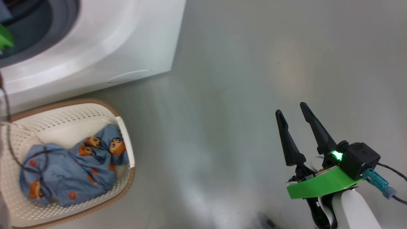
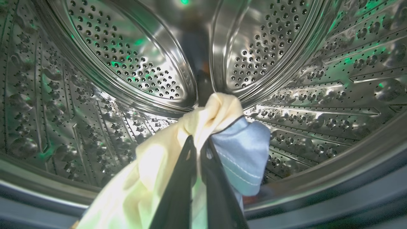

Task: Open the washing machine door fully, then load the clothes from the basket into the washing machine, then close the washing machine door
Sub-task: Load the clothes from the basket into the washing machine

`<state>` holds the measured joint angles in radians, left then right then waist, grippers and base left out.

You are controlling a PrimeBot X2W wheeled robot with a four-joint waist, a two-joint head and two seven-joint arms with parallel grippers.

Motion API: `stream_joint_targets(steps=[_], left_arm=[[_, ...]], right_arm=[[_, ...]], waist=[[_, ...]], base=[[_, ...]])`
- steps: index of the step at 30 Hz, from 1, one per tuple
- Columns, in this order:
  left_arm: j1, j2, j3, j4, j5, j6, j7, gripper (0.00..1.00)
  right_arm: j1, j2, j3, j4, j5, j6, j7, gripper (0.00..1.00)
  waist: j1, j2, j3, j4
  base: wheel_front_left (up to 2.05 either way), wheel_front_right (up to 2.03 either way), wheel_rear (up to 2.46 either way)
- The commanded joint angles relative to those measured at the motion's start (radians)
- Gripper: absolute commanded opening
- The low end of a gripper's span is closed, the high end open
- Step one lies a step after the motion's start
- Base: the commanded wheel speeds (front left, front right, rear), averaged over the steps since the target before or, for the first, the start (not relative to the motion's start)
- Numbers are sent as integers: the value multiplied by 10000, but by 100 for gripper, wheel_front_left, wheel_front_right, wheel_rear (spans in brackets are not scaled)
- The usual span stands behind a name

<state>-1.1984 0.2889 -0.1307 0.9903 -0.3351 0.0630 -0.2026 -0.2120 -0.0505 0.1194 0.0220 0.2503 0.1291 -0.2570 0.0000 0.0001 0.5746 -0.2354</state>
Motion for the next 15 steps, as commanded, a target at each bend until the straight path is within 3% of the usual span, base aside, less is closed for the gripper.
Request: stream_joint_targets(steps=[1, 15], left_arm=[[-387, 612, 142, -8, 38, 48, -26, 0], [-2712, 1740, 56, 1085, 279, -55, -487, 0]], right_arm=[[159, 3, 267, -209, 111, 16, -48, 100], [132, 3, 624, -365, 415, 16, -48, 100]], waist=[[0, -1, 357, -366], [0, -1, 1273, -1166]], base=[[0, 0, 0], [0, 0, 0]])
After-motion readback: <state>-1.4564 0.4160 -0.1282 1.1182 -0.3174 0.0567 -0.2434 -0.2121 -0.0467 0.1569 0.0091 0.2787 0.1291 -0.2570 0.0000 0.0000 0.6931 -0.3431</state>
